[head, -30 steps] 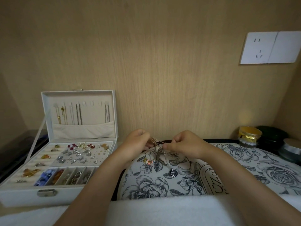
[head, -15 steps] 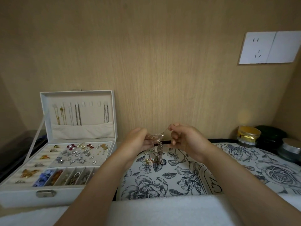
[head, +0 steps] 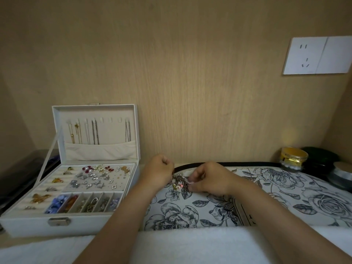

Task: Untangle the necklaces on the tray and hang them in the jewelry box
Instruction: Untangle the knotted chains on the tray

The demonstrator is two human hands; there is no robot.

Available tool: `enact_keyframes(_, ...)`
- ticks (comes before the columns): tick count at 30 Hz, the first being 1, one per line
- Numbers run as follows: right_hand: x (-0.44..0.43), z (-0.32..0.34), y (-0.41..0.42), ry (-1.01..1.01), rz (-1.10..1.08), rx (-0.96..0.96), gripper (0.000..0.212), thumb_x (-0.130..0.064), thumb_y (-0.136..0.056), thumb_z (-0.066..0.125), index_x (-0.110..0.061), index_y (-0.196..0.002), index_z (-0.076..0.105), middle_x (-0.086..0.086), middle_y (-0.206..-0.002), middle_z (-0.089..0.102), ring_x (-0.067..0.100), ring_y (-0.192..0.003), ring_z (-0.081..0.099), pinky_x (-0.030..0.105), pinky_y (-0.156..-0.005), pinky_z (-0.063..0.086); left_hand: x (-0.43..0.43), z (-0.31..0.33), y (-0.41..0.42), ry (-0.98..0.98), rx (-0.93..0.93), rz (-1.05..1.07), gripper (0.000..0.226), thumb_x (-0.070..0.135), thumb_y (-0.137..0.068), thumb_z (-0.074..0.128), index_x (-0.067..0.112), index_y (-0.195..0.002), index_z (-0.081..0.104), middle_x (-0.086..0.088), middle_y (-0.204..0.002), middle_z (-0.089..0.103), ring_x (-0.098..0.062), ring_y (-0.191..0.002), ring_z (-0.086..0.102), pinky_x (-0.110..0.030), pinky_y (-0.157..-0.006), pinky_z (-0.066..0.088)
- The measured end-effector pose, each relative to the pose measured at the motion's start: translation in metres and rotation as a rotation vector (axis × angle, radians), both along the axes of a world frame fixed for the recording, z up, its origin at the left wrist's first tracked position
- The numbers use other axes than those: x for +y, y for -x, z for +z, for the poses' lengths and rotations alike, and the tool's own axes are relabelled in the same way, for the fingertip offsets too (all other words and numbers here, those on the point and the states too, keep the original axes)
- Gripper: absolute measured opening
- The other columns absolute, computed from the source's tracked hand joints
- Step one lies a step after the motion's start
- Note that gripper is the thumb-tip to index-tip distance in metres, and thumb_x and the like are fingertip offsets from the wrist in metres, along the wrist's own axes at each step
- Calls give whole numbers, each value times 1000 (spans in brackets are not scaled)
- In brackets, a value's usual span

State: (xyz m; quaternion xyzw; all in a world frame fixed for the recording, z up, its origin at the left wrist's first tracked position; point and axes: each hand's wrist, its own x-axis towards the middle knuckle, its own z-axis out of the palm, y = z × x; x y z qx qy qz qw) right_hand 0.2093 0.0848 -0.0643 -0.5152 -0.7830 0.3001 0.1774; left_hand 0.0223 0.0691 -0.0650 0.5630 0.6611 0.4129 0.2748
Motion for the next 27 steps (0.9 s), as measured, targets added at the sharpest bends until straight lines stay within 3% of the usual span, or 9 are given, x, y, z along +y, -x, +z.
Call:
enact_keyframes(3, -1, 0, -2, -36, 10, -74, 19, -30, -78, 85, -25, -95, 78, -13, -90, 73, -1, -82, 65, 14, -74, 50, 0, -1, 1, -9, 124, -34, 19, 23, -95, 58, 21, -78, 66, 1, -74, 69, -19, -77, 69, -33, -75, 56)
enact_keyframes(7, -4, 8, -17, -85, -58, -254, 14, -30, -82, 74, -26, -95, 72, -17, -89, 64, 1, -84, 61, 16, -70, 46, 0, -3, 2, 6, 252, -104, 14, 17, -94, 63, 18, -87, 76, 9, -92, 71, -3, -79, 61, -19, -73, 46)
enact_keyframes(10, -4, 16, -38, -120, -164, -508, 25, -35, -86, 65, -20, -105, 70, -6, -103, 68, 13, -96, 63, 28, -80, 54, 1, -8, -2, 4, 333, -145, 15, 12, -93, 64, 19, -96, 77, 6, -104, 71, -4, -86, 58, -16, -76, 42)
enact_keyframes(15, -4, 18, -62, -170, -305, -718, 28, -31, -89, 59, -20, -113, 67, -1, -107, 65, 19, -98, 61, 29, -81, 51, -2, -18, -12, -91, 454, -246, 22, 15, -94, 64, 25, -112, 72, 5, -119, 61, -8, -106, 55, -19, -91, 42)
enact_keyframes(17, -3, 11, -59, -300, -253, -683, 33, -29, -89, 61, -23, -121, 66, 1, -114, 61, 21, -106, 58, 31, -88, 50, -4, -22, -17, -196, 547, -240, 26, 21, -95, 63, 29, -119, 67, 9, -119, 55, -7, -113, 48, -22, -93, 41)
enact_keyframes(19, -5, 5, -47, -309, -162, -454, 34, -26, -90, 62, -26, -124, 67, -4, -117, 61, 18, -110, 59, 30, -93, 49, -8, -23, -23, -320, 589, -239, 25, 27, -96, 60, 31, -120, 65, 11, -116, 55, -6, -112, 46, -24, -90, 42)
enact_keyframes(21, -6, 1, -35, -274, -71, -305, 30, -22, -90, 62, -25, -118, 72, -8, -115, 66, 12, -105, 63, 26, -91, 51, -10, -25, -28, -385, 597, -271, 22, 31, -96, 60, 31, -118, 66, 11, -112, 57, -7, -109, 47, -26, -88, 43)
enact_keyframes(24, -2, -7, -30, -300, -25, -240, 18, -21, -90, 66, -21, -105, 78, -14, -102, 68, 7, -92, 62, 23, -83, 51, -9, -30, -33, -405, 678, -289, 24, 42, -94, 60, 33, -115, 67, 13, -109, 58, -8, -108, 47, -26, -87, 41)
enact_keyframes(27, 1, -11, -34, -240, -56, -103, 10, -24, -93, 66, -20, -90, 75, -17, -83, 65, 5, -77, 64, 31, -79, 57, -7, -33, -33, -387, 714, -274, 32, 51, -93, 58, 34, -118, 67, 15, -112, 59, -7, -109, 47, -25, -87, 38)
